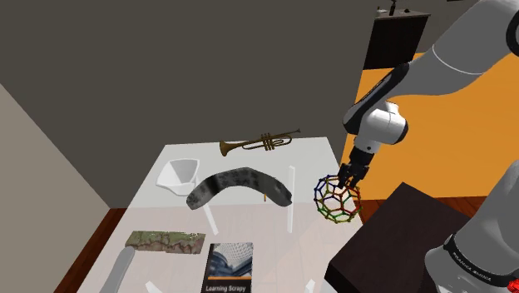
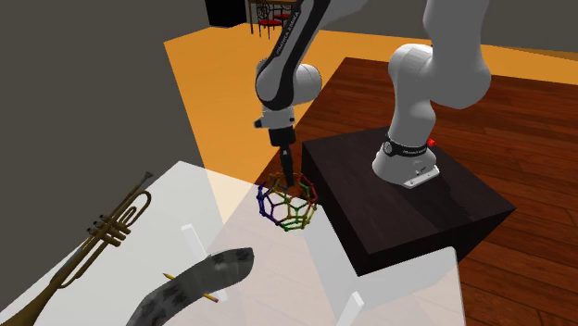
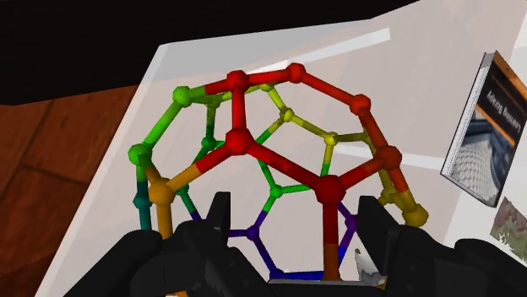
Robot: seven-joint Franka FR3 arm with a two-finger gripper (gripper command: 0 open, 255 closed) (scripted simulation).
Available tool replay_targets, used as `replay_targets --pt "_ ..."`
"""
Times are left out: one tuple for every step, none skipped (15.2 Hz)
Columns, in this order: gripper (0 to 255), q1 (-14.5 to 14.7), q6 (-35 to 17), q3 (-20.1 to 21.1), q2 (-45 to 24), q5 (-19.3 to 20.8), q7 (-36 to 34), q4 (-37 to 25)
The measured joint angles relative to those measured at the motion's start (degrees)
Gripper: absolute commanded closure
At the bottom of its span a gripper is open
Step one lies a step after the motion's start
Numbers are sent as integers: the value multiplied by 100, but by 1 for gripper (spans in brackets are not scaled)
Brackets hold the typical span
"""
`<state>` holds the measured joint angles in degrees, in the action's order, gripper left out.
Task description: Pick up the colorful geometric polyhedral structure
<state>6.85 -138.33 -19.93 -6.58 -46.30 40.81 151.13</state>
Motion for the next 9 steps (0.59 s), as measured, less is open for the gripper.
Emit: replay_targets --pt "255 0 42 -29 108 119 -103 24" --pt "255 7 69 -44 208 213 -197 54" --pt "255 15 101 -52 298 302 -297 69" --pt "255 11 154 -73 396 419 -405 71" --pt "255 5 196 -92 533 548 -521 117" --pt "255 -13 256 -116 628 669 -616 116" --pt "255 -15 292 -119 723 756 -708 136" --pt "255 -28 339 -130 814 853 -793 146" --pt "255 -37 385 -133 908 943 -885 158"
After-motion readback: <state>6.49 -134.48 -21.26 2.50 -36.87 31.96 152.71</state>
